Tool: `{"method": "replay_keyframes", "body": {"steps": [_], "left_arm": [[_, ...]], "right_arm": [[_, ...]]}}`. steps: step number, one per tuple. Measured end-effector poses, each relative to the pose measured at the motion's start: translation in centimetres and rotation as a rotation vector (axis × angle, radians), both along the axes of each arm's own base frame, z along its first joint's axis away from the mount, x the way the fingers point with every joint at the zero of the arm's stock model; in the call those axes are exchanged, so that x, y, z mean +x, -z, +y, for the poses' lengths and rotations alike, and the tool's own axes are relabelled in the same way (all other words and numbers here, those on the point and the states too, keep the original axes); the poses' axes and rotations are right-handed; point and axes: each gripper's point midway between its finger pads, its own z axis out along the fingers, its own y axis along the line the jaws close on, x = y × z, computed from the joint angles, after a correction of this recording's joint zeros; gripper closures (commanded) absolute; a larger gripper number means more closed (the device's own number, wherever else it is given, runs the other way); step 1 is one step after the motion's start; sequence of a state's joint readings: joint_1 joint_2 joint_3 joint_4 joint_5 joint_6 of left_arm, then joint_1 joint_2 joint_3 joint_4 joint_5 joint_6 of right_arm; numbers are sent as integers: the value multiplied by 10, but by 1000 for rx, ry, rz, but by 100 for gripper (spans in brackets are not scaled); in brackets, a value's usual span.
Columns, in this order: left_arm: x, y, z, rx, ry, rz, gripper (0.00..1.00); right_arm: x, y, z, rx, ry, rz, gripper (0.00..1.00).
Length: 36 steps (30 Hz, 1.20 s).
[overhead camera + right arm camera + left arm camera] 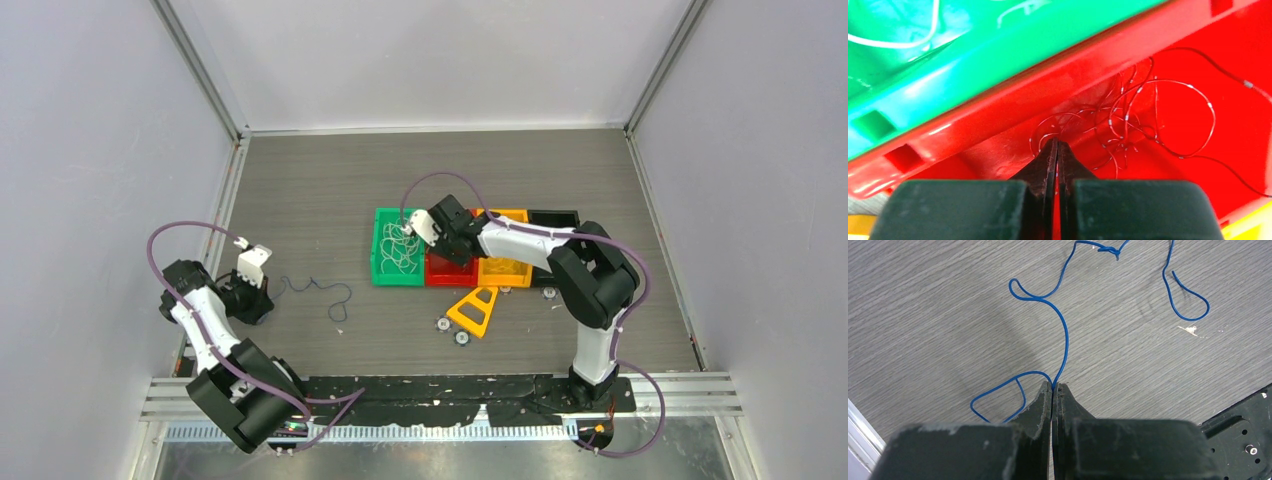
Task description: Untangle the cables
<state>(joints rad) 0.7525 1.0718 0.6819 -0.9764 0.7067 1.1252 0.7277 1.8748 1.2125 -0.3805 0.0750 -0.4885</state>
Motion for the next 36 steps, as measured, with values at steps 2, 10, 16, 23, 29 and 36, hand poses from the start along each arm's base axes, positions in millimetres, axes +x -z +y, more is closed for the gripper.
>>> {"method": "replay_keyframes", "body": {"steps": [2,10,16,23,29,36], "left_arm": [[0,0,0,0,-1,-1,100],[1,-3,1,10,1,-12,100],[4,-19,-4,17,22,-61,100],[3,-53,-38,30,168,-161,100],[-19,-72,-97,9,394,-237,100],[-57,-114,-165,-151,613,-300,100]], "right_arm": [[-4,1,2,-2,-9,13,76],[-16,-54,12,83,-15,42,39],[-2,-155,29,293,-8,-40,13],[16,-195,5,419,54,-12,17],[19,-183,-4,444,68,113,9],[-46,-183,32,585,-54,293,4]]}}
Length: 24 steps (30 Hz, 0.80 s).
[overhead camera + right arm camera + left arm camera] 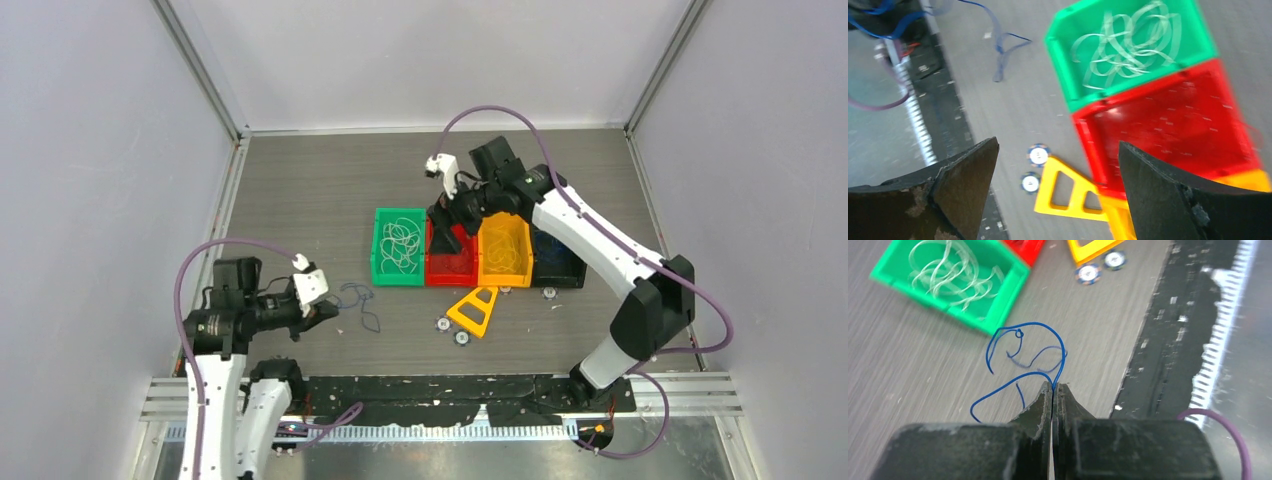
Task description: Untangle the cables
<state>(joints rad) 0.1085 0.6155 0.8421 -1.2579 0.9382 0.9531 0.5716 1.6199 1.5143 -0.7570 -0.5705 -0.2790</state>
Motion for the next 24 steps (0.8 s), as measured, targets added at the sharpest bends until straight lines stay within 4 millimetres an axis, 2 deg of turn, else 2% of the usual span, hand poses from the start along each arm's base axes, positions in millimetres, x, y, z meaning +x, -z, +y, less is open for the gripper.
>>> {"method": "replay_keyframes", "body": {"steps": [4,7,10,13,16,18,24], "left_arm": [[-15,-12,-32,-65,129,54,100],[-16,-18,-53,-101,187,104,100],[-7,-21,-69,-135,198,135,100],[6,-15,-77,-127,184,146,100],[11,2,-82,-81,199,161,100],[8,23,-84,-13,240,184,100],[-29,89,-74,229,441,201,98]], "right_arm": [[-47,-14,19,73,-110,32,4],[-70,-20,24,117,-162,47,4],[-85,-8,21,132,-172,92,3],[-98,22,18,115,-153,179,4],[-108,48,15,98,-116,273,4],[-111,57,16,99,-99,305,4],[-113,62,22,99,-120,269,5]]}}
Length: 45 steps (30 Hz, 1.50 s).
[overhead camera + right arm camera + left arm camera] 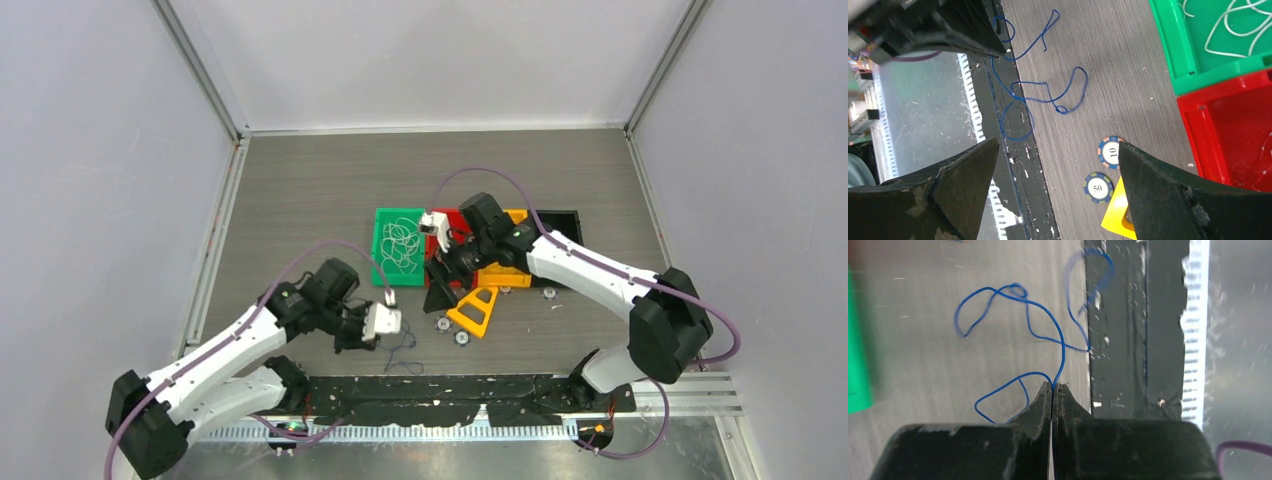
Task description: Untangle the cables
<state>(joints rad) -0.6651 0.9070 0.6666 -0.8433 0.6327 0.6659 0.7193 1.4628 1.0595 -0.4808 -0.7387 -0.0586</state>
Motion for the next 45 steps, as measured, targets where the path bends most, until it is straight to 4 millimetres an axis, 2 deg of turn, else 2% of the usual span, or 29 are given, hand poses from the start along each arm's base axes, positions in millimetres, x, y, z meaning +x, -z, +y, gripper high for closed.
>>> {"method": "replay_keyframes", "body": {"steps": [2,5,7,9,10,14,17,19,22,26,29,33,38,41,45], "left_arm": [[-16,22,5,70,98,-35,81],[-25,42,14,143,168,-70,55],[-19,42,16,162,152,-92,40],[-10,30,14,138,106,-100,28],[-4,18,13,99,65,-96,24],[42,-57,24,-103,-186,-184,22],[70,-108,49,-206,-394,-249,21],[88,-125,72,-259,-566,-239,20],[117,-128,115,-320,-855,-124,12],[140,-119,141,-394,-1021,83,9],[141,-115,144,-408,-1061,135,9],[135,-122,141,-418,-1058,84,9],[134,-123,140,-418,-1055,70,9],[133,-121,140,-419,-1058,80,9],[134,-120,140,-419,-1059,81,10]], "right_arm": [[-2,5,5,-12,-27,-20,7],[-3,15,12,-42,-61,-31,7],[-4,23,15,-65,-82,-44,6],[-6,26,14,-82,-104,-66,4],[-7,26,14,-87,-121,-85,3],[-13,20,17,-98,-195,-199,2],[-31,11,28,-95,-279,-288,2],[-46,7,39,-92,-337,-341,2],[-69,10,57,-107,-415,-410,1],[-86,30,85,-151,-502,-493,4],[-91,56,98,-199,-549,-530,5],[-93,85,107,-254,-602,-540,5],[-92,106,109,-277,-627,-535,5],[-90,117,111,-290,-632,-540,1],[-89,130,108,-304,-649,-547,15]]}}
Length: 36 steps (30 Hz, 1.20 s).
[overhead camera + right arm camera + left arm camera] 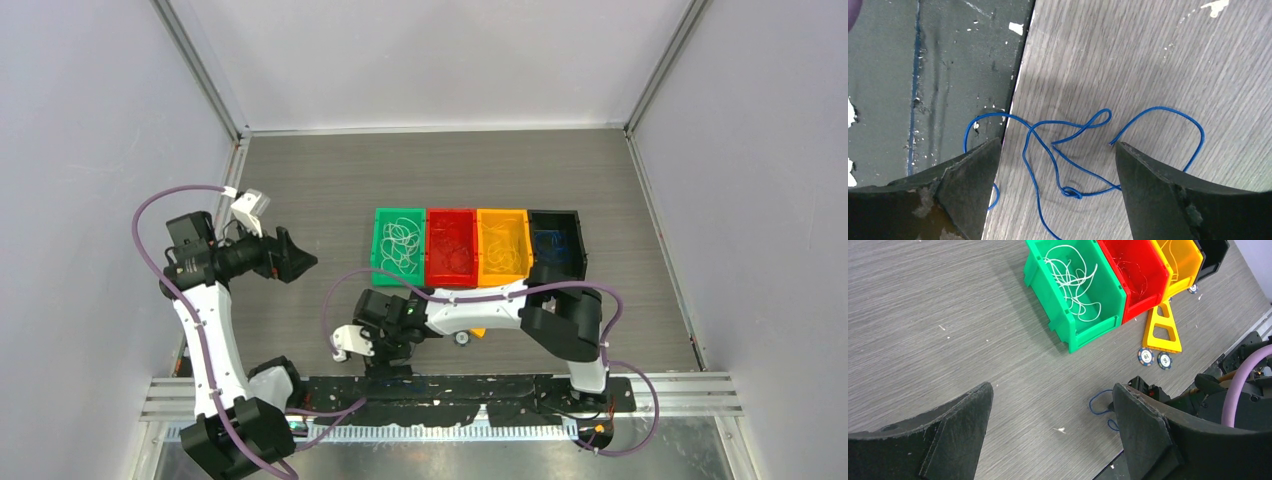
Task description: Untangle the cables
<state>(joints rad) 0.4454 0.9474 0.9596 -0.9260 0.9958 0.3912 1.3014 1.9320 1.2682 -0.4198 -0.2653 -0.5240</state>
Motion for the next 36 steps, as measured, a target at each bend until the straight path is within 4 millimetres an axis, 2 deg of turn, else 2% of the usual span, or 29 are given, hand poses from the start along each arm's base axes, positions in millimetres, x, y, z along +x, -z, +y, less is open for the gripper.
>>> {"method": "replay_keyframes", "body": {"steps": [2,3,4,5,6,7,9,12,15,18,20,23,26,28,30,33,36], "left_arm": [[0,0,0,1,0,-2,10],[0,0,0,1,0,-3,10],[1,0,0,3,0,-5,10],[1,0,1,4,0,-7,11],[2,-1,1,4,0,-9,11],[2,-1,1,4,-1,-11,11],[3,-1,1,3,-3,-11,11],[4,-2,2,0,-7,-12,11],[6,-2,3,0,-9,-15,11],[9,-2,4,-1,-11,-18,11],[10,-2,4,-2,-13,-20,12],[12,-3,5,-6,-18,-22,13],[13,-4,5,-4,-19,-27,13],[13,-4,5,-3,-19,-30,13],[14,-5,6,-3,-20,-32,13],[16,-6,6,0,-22,-44,13],[18,-8,7,2,-25,-55,13]], "right_arm": [[-1,1,0,4,-7,1,29],[-1,1,1,7,-11,3,43],[-3,1,0,8,-17,8,51],[-6,2,0,10,-24,17,64],[-7,1,0,13,-30,20,71],[-10,1,-1,14,-38,23,83],[-15,1,-2,14,-53,24,93],[-13,-1,-6,15,-59,7,94],[1,-6,-19,-9,-33,-11,94],[15,-24,-30,-3,8,-13,94],[24,-46,-35,29,34,-17,94],[45,-98,-46,126,91,-28,94],[81,-158,-64,253,188,-50,94],[115,-196,-88,330,285,-86,94],[145,-226,-119,380,391,-132,94],[175,-248,-171,392,541,-181,94],[199,-250,-230,341,702,-223,95]]}}
